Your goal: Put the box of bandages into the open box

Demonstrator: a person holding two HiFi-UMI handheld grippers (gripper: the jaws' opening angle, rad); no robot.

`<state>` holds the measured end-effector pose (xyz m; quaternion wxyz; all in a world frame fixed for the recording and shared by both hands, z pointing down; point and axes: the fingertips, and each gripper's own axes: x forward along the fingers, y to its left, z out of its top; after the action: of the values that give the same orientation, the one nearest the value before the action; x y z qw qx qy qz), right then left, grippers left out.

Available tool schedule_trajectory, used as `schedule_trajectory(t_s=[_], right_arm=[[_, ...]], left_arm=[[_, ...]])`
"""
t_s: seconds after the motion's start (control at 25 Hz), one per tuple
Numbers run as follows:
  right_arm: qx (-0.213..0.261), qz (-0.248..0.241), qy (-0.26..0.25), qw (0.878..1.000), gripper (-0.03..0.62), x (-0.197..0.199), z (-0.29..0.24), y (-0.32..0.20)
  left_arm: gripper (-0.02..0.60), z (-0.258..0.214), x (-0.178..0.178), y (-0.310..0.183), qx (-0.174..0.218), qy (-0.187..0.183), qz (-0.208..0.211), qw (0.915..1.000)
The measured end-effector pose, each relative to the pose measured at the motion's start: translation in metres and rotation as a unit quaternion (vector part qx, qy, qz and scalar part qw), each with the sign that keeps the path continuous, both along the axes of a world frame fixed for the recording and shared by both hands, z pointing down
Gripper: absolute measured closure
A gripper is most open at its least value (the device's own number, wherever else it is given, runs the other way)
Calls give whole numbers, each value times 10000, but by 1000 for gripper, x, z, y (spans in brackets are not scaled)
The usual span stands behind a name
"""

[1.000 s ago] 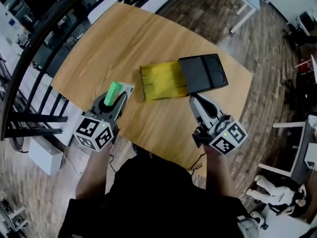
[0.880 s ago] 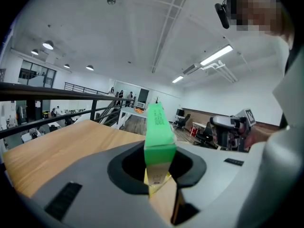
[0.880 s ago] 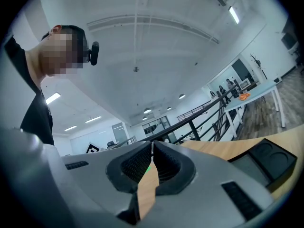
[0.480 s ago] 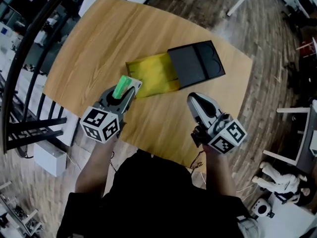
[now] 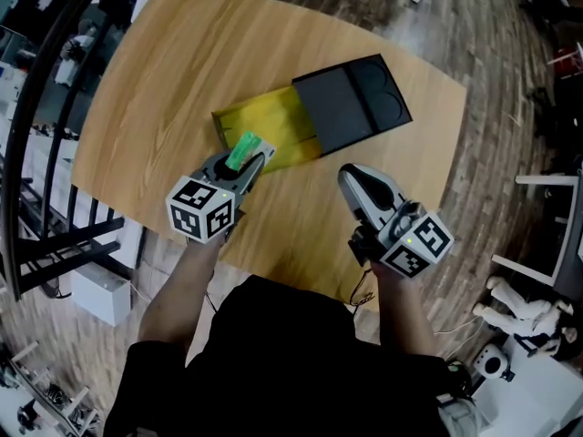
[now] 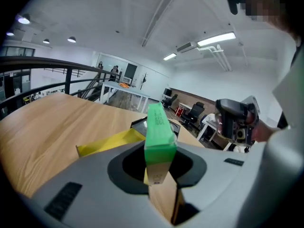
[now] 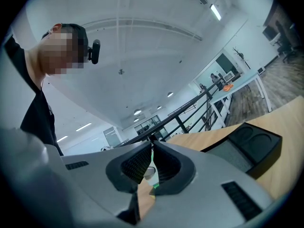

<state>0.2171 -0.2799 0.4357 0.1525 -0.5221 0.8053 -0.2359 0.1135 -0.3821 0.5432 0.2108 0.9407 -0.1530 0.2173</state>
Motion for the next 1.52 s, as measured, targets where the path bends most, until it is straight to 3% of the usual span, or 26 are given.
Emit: schedule_trajectory(t_s=[0.2,0.44,0.76,1.0,1.12,1.28,1.52], right_arm=[[-112,147,-27,9998,556,13,6,-2],[-228,292,-50,9993,556,27,16,-5],[-302,382,-119,9987,556,34,28,-3],[-310,383,-154,9987,556,32,30,-1],[-320,372,-156,9987,556,32,29,-1],[-308,345,-147,9988,556,30,25,-3],[-260,261,-128,9992,556,26,19,-3]], left_arm=[[488,25,24,-4,-335,-117,264,9990],[486,53,43,-9,-462,-342,494,9971],[483,89,51,-7,-672,-892,926,9894],[479,100,51,-8,-707,-1071,1141,9851],[456,99,49,-17,-553,-1160,1058,9861],[376,93,40,-38,-215,-1294,730,9887],[360,79,22,-55,98,-1326,325,9906]])
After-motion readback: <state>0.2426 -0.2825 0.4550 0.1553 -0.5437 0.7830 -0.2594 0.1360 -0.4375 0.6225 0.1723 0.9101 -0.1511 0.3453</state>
